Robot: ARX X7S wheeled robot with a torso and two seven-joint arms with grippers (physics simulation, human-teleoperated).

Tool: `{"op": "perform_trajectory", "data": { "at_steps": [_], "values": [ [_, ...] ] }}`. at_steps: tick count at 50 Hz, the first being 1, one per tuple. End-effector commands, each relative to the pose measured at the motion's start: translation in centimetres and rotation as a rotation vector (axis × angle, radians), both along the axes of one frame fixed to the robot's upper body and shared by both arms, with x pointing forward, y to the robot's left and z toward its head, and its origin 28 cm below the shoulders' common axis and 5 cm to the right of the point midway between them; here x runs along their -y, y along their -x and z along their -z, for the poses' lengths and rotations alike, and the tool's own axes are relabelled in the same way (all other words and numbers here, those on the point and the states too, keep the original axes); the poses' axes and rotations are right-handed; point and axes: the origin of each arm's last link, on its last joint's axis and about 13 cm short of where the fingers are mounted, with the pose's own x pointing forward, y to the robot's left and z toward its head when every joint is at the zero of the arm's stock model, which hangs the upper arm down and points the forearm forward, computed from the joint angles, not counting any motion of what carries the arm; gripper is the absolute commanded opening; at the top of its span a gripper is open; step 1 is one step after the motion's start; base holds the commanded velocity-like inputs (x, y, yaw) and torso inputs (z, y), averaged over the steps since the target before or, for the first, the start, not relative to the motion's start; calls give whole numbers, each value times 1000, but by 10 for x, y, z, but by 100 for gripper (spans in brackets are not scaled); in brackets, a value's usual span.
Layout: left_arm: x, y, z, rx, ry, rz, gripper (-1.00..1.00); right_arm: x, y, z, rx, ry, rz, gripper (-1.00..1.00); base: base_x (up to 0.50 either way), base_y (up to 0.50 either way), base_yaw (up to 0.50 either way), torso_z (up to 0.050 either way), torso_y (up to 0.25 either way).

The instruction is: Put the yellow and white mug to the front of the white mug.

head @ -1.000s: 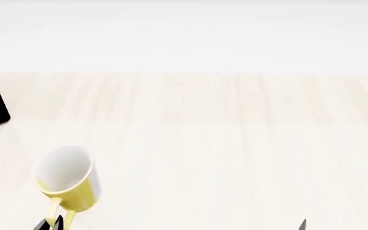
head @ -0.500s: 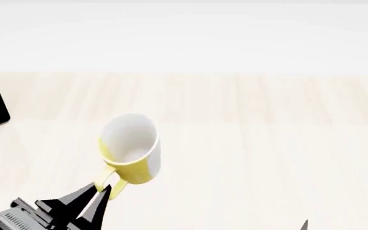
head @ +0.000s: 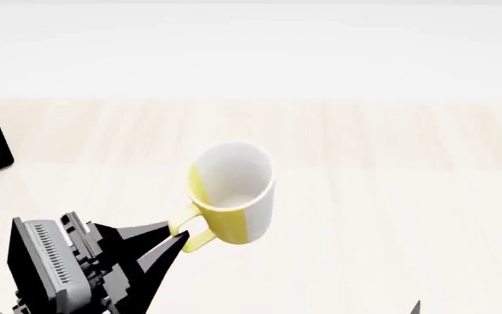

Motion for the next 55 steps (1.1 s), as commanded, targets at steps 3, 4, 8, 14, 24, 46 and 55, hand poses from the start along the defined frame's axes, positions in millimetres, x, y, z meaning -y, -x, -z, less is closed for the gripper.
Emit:
{"op": "perform_trajectory", "data": {
  "at_steps": [3, 4, 8, 14, 24, 46, 55],
  "values": [
    [1, -21, -14, -10, -8, 17, -100, 1, 0, 0, 1, -2, 3, 100, 0, 0, 0, 0, 0],
    [2, -21, -15, -9, -12, 17, -100, 1, 0, 0, 0, -1, 0, 100, 0, 0, 0, 0, 0],
    [4, -17, -15, -14, -5, 41, -100, 1, 1, -1, 2, -2, 2, 100, 0, 0, 0, 0, 3],
    [7, -16, -6, -29, -30, 71, -100, 1, 1, -1, 2, -2, 1, 100, 0, 0, 0, 0, 0],
    [11, -16, 3, -48, -52, 81, -100, 1, 1, -1, 3, -2, 3, 100, 0, 0, 0, 0, 0],
    [13, -16, 37, -100, -125, 81, -100, 1, 1, -2, 4, -3, 2, 100, 0, 0, 0, 0, 0],
    [15, -15, 48, -116, -150, 93, -100, 1, 1, -2, 5, -3, 3, 100, 0, 0, 0, 0, 0]
  ]
}}
